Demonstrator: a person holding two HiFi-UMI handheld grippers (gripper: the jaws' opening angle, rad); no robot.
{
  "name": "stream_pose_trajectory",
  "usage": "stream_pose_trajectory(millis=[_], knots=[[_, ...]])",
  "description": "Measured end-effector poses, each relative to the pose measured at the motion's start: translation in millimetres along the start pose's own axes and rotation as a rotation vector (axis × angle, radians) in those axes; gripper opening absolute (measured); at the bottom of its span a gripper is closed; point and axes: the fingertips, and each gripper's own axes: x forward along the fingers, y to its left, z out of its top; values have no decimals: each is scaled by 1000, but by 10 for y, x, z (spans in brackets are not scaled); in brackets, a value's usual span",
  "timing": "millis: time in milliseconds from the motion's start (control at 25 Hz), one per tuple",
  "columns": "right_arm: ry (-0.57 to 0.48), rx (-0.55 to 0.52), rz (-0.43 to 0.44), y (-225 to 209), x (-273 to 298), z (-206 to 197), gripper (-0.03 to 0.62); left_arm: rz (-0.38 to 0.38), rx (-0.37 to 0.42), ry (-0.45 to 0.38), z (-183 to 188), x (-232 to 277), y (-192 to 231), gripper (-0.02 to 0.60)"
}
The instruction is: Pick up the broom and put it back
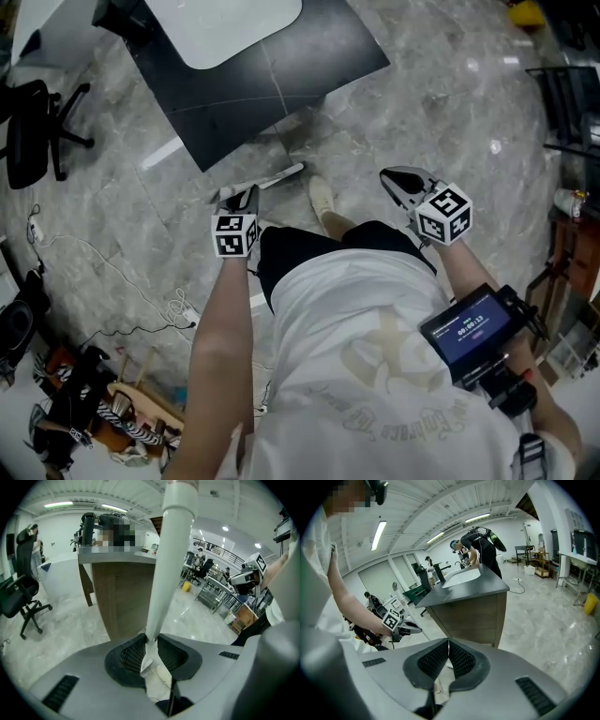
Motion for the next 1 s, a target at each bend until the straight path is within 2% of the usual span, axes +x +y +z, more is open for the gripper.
stream_pose_trajectory(millis=[440, 1000], knots=[[-1, 17, -25, -57, -36, -47, 18, 38, -44, -9, 205, 180, 384, 84], [-10, 22, -32, -104, -54, -115, 18, 68, -47, 16, 184, 228, 550, 91]])
